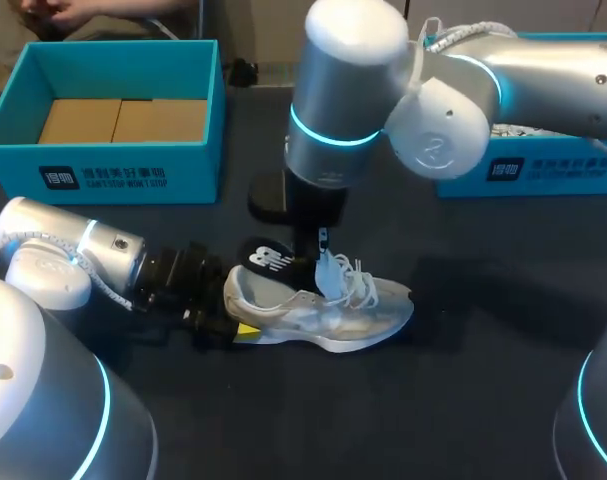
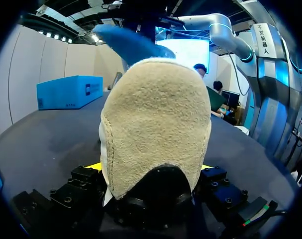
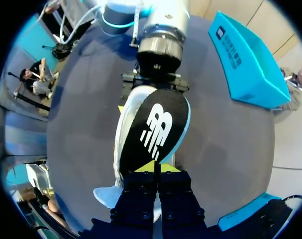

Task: Take the shoe out of the shoebox, open the shoe tongue, remove and reinsert the insole, then place the shoe into the shoebox

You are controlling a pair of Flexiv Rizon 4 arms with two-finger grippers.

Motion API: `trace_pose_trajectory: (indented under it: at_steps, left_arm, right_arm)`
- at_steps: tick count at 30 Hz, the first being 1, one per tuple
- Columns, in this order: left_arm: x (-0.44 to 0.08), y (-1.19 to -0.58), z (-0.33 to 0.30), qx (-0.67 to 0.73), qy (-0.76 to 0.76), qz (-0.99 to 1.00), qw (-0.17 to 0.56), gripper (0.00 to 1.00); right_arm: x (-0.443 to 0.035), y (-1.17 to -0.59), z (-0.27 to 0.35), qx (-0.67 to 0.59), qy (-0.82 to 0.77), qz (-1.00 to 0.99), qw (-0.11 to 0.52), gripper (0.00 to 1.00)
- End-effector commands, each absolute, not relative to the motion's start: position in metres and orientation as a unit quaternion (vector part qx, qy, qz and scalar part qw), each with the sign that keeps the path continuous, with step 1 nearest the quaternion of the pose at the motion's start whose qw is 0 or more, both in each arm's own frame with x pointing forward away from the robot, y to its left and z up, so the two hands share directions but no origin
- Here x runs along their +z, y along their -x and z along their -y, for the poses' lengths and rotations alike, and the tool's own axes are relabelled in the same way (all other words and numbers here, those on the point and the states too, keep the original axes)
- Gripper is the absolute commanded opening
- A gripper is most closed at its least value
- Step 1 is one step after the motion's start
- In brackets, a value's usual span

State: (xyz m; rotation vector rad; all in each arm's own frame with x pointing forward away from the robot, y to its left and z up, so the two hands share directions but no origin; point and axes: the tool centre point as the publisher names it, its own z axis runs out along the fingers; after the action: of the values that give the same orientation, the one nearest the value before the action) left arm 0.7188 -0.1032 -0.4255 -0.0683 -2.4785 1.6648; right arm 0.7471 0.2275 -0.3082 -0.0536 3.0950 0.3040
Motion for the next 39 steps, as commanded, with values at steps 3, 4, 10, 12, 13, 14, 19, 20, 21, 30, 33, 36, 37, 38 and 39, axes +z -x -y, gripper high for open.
trace_pose_trajectory:
  at_steps: [3,4,10,12,13,14,19,20,21,30,33,36,37,38,39]
  left_arm:
    - [-0.427,-0.719,0.103,0.555,0.024,0.828,0.078,0.00]
    - [-0.427,-0.719,0.103,0.555,0.024,0.828,0.078,0.00]
    - [-0.427,-0.719,0.103,0.555,0.024,0.828,0.078,0.00]
    - [-0.427,-0.719,0.103,0.555,0.024,0.828,0.078,0.00]
    - [-0.427,-0.719,0.103,0.555,0.024,0.828,0.078,0.00]
    - [-0.427,-0.719,0.103,0.555,0.024,0.828,0.078,0.00]
    - [-0.427,-0.719,0.103,0.555,0.024,0.828,0.078,0.00]
    - [-0.427,-0.719,0.103,0.555,0.024,0.828,0.078,0.00]
    - [-0.427,-0.719,0.103,0.555,0.024,0.828,0.078,0.00]
    - [-0.427,-0.719,0.103,0.555,0.024,0.828,0.078,0.00]
    - [-0.427,-0.719,0.103,0.555,0.024,0.828,0.078,0.00]
    - [-0.427,-0.719,0.103,0.555,0.024,0.828,0.078,0.00]
    - [-0.427,-0.719,0.103,0.555,0.024,0.828,0.078,0.00]
    - [-0.427,-0.719,0.103,0.555,0.024,0.828,0.078,0.00]
    - [-0.427,-0.719,0.103,0.555,0.024,0.828,0.078,0.00]
  right_arm:
    - [-0.307,-0.753,-0.238,0.129,0.041,-0.991,0.009,0.00]
    - [-0.306,-0.753,-0.241,0.133,0.045,-0.990,0.007,0.00]
    - [-0.305,-0.757,-0.257,0.152,0.069,-0.986,-0.003,0.00]
    - [-0.306,-0.758,-0.260,0.159,0.074,-0.984,-0.004,0.00]
    - [-0.306,-0.758,-0.262,0.162,0.075,-0.984,-0.004,0.00]
    - [-0.307,-0.758,-0.264,0.165,0.079,-0.983,-0.004,0.00]
    - [-0.314,-0.758,-0.272,0.185,0.084,-0.979,-0.010,0.00]
    - [-0.316,-0.758,-0.273,0.189,0.085,-0.978,-0.013,0.00]
    - [-0.317,-0.758,-0.273,0.191,0.085,-0.978,-0.014,0.00]
    - [-0.312,-0.758,-0.272,0.203,0.082,-0.975,-0.037,0.61]
    - [-0.307,-0.757,-0.268,0.219,0.076,-0.971,-0.057,1.00]
    - [-0.304,-0.756,-0.265,0.237,0.079,-0.963,-0.097,1.00]
    - [-0.303,-0.755,-0.264,0.243,0.083,-0.960,-0.109,1.00]
    - [-0.302,-0.755,-0.263,0.250,0.085,-0.957,-0.122,1.00]
    - [-0.301,-0.755,-0.262,0.249,0.088,-0.955,-0.134,1.00]
